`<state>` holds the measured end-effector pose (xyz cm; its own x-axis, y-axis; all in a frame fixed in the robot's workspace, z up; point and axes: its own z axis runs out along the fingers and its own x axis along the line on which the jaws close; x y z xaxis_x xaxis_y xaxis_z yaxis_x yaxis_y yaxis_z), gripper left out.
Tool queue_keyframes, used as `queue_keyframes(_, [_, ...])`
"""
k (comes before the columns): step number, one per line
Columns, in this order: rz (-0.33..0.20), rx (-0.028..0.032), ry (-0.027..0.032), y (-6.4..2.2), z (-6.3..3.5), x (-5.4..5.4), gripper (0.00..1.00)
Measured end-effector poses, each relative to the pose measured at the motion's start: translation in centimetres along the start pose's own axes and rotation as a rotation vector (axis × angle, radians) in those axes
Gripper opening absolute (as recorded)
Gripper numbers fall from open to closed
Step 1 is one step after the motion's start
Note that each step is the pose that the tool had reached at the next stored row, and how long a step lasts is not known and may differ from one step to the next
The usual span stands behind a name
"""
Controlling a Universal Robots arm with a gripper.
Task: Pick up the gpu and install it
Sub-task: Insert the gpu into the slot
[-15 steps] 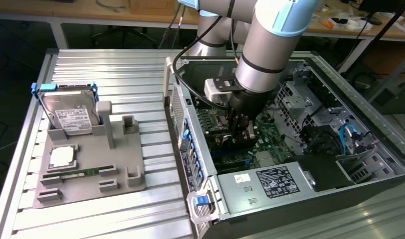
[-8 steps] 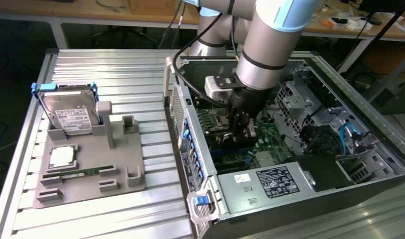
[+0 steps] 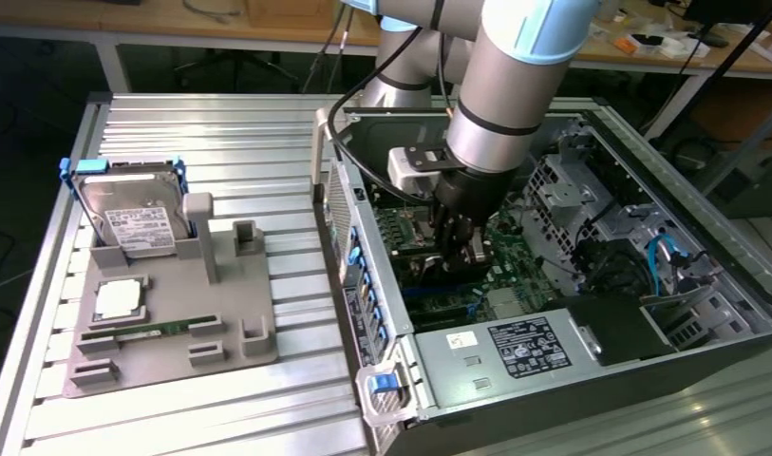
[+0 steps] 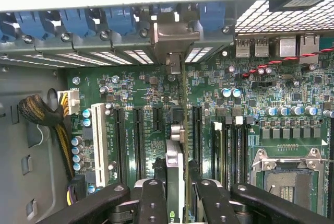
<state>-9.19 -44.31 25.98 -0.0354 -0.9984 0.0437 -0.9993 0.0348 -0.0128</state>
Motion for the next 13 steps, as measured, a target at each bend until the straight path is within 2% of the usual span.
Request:
queue_keyframes(7, [0.0,0.0002,-0.0002,0.01,0.03,0.02,0.27])
queue_keyframes(10, [0.0,0.0043,-0.0002,0.02,0.16,0.02,0.27])
queue_keyframes(13, [0.0,0.0052,0.0,0.04,0.21,0.02,0.27])
